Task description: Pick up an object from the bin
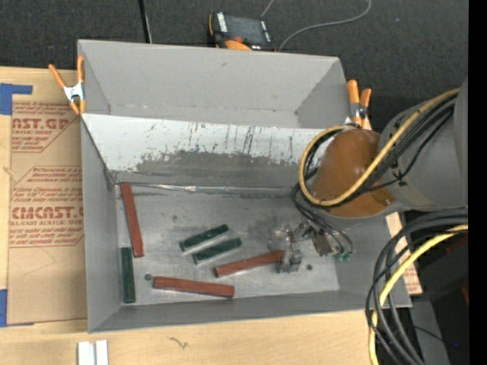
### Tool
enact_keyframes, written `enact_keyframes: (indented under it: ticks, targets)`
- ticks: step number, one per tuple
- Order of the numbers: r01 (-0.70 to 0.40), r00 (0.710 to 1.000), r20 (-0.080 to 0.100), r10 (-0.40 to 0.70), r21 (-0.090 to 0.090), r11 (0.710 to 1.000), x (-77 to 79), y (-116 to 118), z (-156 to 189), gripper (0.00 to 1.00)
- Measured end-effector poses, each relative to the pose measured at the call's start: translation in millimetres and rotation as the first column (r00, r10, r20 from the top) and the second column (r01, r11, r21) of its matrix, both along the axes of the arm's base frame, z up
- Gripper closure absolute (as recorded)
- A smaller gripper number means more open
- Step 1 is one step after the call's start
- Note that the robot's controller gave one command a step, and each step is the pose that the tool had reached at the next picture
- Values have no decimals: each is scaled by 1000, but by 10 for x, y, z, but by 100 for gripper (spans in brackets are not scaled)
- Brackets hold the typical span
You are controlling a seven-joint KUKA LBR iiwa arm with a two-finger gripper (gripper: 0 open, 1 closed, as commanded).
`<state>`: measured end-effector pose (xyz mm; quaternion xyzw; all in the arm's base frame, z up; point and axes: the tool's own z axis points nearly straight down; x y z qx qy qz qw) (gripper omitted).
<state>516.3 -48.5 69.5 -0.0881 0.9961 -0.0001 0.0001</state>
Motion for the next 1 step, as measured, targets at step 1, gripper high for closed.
enact_keyframes:
  ticks: [1]
  targets:
    - [76, 997, 13, -76, -1, 997, 425, -328, 2599, 100]
